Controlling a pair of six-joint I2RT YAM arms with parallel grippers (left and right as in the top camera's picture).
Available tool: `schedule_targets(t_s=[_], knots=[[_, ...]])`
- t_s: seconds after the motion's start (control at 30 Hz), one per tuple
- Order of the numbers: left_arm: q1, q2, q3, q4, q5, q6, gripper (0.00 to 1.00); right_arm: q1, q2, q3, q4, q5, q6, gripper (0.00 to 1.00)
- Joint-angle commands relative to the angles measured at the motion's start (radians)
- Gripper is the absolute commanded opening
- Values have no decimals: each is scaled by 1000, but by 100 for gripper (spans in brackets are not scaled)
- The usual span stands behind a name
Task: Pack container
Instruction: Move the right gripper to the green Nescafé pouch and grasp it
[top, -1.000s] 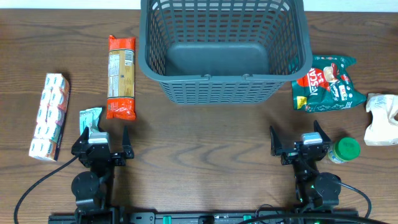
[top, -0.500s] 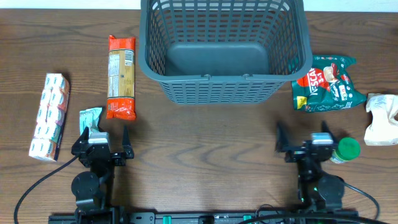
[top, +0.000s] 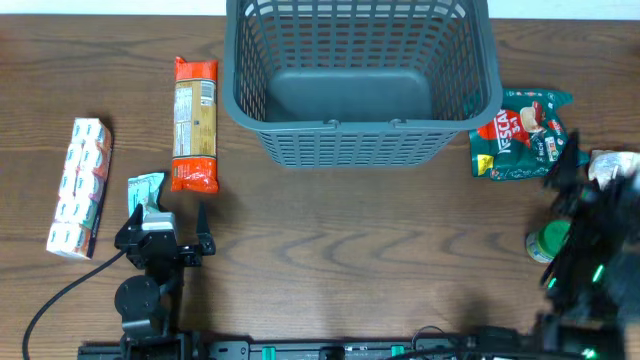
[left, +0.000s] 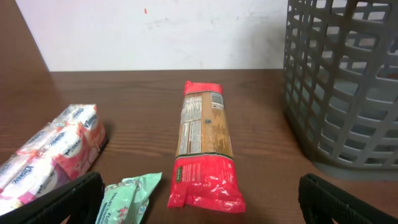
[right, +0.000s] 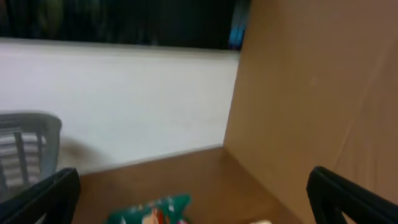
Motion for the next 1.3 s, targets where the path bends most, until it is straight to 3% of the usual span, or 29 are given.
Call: schedule_targets(t_s=[0.0, 0.23, 0.4, 0.77, 0.93, 1.27], knots=[[3, -5, -27, -14, 3, 13, 99, -54, 225, 272, -116, -146, -23, 99], [3, -5, -27, -14, 3, 13, 99, -209, 739, 958, -566, -395, 12, 99], [3, -5, -27, -14, 3, 13, 99, -301, 1001, 1280, -799, -449, 40, 99], [3, -5, -27, -14, 3, 13, 99, -361, 1162, 1322, -895, -463, 42, 99], [3, -5, -27, -14, 3, 13, 98, -360, 1198, 1294, -933, -493, -123, 99], [3, -5, -27, -14, 3, 14, 98, -360, 1452, 1294, -1069, -489, -218, 99]])
